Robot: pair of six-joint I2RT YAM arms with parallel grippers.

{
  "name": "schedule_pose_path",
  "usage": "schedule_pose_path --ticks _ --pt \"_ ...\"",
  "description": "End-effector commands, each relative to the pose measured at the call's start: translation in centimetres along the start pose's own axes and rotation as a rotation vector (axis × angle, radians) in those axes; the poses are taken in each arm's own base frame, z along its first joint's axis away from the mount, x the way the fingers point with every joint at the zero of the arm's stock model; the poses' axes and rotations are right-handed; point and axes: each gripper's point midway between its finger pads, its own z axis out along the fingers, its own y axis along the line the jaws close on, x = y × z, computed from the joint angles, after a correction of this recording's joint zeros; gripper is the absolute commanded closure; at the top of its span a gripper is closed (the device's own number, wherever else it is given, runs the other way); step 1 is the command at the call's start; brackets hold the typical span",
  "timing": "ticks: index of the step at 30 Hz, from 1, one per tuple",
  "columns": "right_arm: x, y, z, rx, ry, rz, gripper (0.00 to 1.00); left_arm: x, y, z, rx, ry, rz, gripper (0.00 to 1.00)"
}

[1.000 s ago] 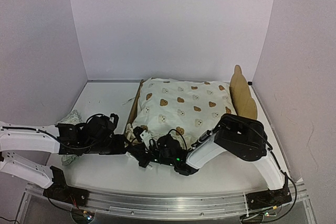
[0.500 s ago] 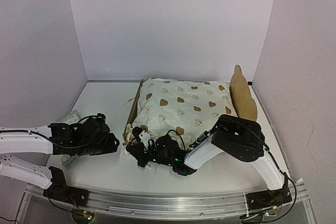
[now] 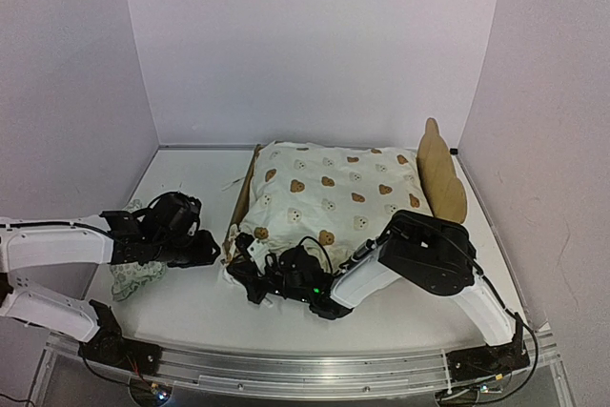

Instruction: Set up the pet bed

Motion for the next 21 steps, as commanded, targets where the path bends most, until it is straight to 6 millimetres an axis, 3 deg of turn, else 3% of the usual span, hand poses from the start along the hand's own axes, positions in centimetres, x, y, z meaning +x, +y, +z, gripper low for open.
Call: schedule_pose_path --ticks 1,21 --pt "-0.6 -0.7 0.7 0.005 -0.033 -0.021 1.00 -1.5 -3.0 -0.6 0.186 -0.010 0.056 0.63" --pt "-0.7 -1.0 1.2 -0.011 -0.037 -0.039 1.00 0.1 -1.1 1.7 0.081 0.114 -0.013 0.65"
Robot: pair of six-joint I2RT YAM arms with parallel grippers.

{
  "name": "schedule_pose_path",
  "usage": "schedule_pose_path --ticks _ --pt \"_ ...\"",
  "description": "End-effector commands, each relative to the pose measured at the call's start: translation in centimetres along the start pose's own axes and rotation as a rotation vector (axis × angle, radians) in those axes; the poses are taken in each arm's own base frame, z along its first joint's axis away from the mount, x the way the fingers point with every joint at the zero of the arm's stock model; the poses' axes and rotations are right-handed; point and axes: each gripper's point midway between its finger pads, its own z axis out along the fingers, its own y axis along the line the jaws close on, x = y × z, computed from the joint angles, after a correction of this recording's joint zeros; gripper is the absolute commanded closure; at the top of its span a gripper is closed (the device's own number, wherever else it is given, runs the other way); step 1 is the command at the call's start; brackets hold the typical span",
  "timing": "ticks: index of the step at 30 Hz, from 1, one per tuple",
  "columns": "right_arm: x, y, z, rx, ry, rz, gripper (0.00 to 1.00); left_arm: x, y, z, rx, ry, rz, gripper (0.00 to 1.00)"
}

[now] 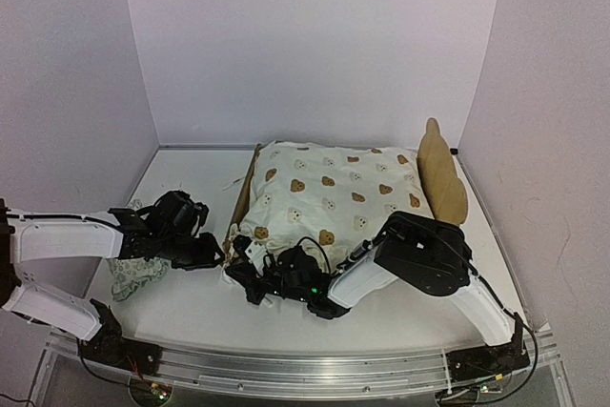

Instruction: Set up the pet bed

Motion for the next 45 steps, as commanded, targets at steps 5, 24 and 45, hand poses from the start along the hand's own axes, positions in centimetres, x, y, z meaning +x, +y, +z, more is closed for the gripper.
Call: schedule_pose_path --ticks 5,24,45 --pt "-1.3 -1.0 0.6 0.008 -0.044 -0.007 1.00 -0.9 -0.9 0.3 0.013 -0.003 -0.031 0.65" --pt "-1.2 -0.4 0.7 -0.027 -0.039 0.005 1.00 -1.5 -0.4 1.9 -0.008 -0.049 -0.075 0.79" --pt "-2.4 -0.5 -1.6 -0.003 -0.010 0.082 0.81 -1.3 0.0 1.3 -0.006 -0.065 -0.085 1.00"
